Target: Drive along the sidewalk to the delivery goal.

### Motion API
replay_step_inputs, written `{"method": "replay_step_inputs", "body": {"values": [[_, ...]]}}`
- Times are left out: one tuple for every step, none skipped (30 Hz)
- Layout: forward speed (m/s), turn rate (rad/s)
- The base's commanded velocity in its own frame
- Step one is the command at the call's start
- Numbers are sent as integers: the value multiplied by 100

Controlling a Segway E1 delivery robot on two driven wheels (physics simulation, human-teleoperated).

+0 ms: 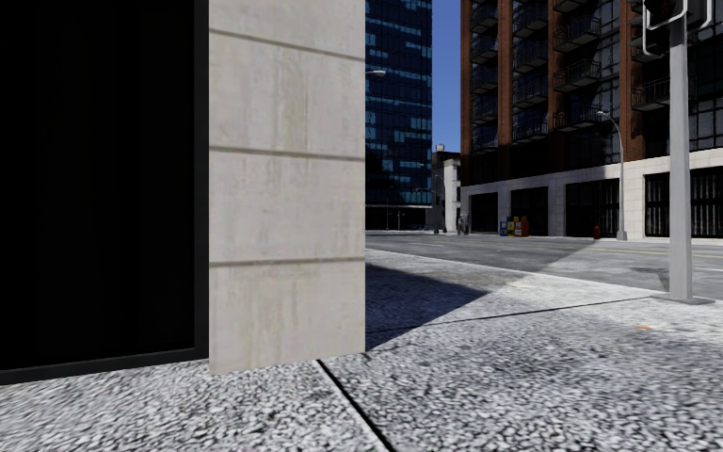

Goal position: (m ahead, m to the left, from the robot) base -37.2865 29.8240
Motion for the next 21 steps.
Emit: {"method": "replay_step_inputs", "body": {"values": [[0,0],[0,0],[0,0],[0,0],[0,0],[0,0],[0,0],[0,0],[0,0],[0,0],[0,0],[0,0],[0,0],[0,0],[0,0],[0,0],[0,0],[0,0],[0,0],[0,0],[0,0]]}}
